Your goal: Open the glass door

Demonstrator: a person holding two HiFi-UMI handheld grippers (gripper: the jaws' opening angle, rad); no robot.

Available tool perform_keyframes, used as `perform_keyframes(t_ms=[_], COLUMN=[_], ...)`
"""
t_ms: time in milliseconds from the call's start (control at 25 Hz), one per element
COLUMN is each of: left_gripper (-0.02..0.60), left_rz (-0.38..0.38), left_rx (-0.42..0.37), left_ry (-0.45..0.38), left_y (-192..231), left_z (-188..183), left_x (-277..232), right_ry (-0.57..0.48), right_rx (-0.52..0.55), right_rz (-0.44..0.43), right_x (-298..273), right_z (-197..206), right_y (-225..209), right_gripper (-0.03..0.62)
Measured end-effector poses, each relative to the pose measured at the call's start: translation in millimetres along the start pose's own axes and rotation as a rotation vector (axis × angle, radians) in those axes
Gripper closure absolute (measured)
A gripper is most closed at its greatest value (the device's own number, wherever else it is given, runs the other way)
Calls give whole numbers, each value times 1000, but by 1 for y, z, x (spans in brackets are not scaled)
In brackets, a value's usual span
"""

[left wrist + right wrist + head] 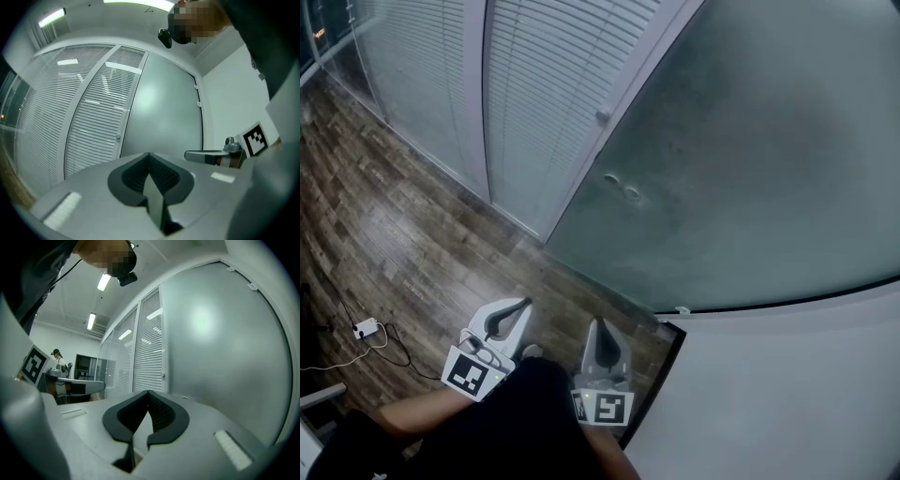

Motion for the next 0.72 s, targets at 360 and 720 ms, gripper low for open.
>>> perform_keyframes(t_ms=[360,720], left_gripper=[583,583], left_rz=[50,50], left_rx=[-35,-53], left_ry=[12,14], left_y=[1,16], left_z=[5,-1], left_x=[-25,-44], right_ry=[-17,6], right_rx=[-24,-8], right_rz=[11,26], right_x=[-22,-70], right_z=[3,16], right_y=[-23,-44], right_gripper=[591,526])
Point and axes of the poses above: the fingertips, and each gripper's own axes: x backward along the fingers, y to its left, z out of its underside, the point moved 10 cm from there along x, backward along the fingers
